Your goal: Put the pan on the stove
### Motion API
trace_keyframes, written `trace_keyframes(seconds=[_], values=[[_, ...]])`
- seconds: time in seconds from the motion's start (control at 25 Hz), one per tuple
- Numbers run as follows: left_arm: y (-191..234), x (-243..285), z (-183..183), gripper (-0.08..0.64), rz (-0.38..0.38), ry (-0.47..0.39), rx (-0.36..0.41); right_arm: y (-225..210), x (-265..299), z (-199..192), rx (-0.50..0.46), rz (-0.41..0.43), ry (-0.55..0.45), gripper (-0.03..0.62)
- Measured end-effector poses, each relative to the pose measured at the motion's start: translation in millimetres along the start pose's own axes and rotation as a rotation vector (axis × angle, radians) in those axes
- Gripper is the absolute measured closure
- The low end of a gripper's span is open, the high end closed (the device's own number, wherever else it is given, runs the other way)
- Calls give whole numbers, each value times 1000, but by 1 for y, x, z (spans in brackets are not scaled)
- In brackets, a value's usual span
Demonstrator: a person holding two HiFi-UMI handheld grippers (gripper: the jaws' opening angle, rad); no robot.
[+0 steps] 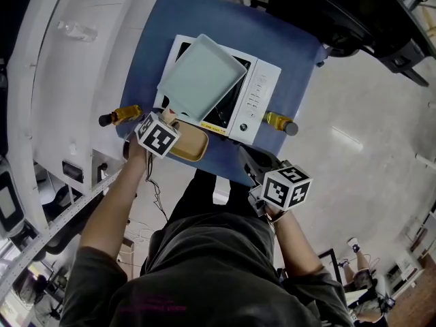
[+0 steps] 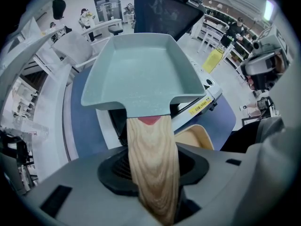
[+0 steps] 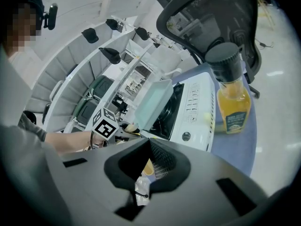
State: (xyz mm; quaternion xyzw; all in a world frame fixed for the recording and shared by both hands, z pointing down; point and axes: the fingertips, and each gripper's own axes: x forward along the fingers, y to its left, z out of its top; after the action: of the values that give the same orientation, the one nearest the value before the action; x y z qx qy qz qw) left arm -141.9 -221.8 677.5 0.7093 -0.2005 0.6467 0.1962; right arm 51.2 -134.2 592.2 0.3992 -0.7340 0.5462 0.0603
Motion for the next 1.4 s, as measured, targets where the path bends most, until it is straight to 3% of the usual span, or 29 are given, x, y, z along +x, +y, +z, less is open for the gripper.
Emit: trace_keyframes(seconds=[0.28,0.68,1.12,1.4], values=[[-1,-13,0,295,13,-32,1,7,3,-1,-9,4,1,589],[6,-49,-3,279,36,-128,-47,25,4,5,-55,9,-2,589],[-4,-107,0,281,13,-360,-146,58,6,4,-123,25,13,589],[-5,-135,-9,329,-24,-526,-251,72,6,1,-168,8,26,589]])
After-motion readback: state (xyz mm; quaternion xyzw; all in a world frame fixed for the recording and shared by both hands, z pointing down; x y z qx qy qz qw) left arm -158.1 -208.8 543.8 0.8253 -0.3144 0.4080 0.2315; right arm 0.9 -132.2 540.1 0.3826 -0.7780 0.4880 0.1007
